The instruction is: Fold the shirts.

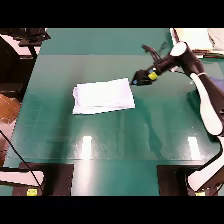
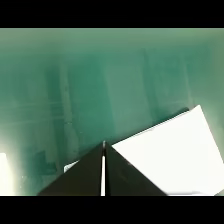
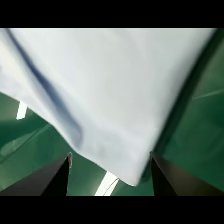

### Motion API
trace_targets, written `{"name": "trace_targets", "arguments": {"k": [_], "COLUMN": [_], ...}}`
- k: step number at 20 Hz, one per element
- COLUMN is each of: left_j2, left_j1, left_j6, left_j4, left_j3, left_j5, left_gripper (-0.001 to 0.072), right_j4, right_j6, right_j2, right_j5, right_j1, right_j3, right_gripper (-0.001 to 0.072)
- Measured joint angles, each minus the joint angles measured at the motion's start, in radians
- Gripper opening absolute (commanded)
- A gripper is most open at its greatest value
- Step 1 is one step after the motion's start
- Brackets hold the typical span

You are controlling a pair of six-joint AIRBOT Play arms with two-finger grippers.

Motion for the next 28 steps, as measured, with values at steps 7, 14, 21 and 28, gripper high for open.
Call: {"name": "trace_targets", "arguments": {"k": [7,14,21,28], "left_j2": [0.000,0.000,0.000,0.000], "left_j1": [-0.050,-0.135,-0.200,-0.333], "left_j6": [0.037,0.066,0.069,0.092], "left_j4": [-0.001,-0.002,-0.005,-0.001], "left_j3": [-0.003,-0.003,-0.003,-0.003], "left_j5": [0.024,0.054,0.048,0.057], "left_gripper": [0.0023,0.0023,0.0023,0.0023], "right_j4": [0.157,0.256,0.138,-0.056], "right_j6": [0.018,0.004,0.045,0.100], "right_j2": [-0.036,-0.166,-0.127,0.122], "right_j5": [-0.181,-0.225,-0.184,-0.135], "right_j1": [-0.039,0.102,0.045,-0.328], "right_j3": [-0.220,-0.112,0.074,0.121], "right_gripper": [0.0554,0.0015,0.0015,0.0014]}}
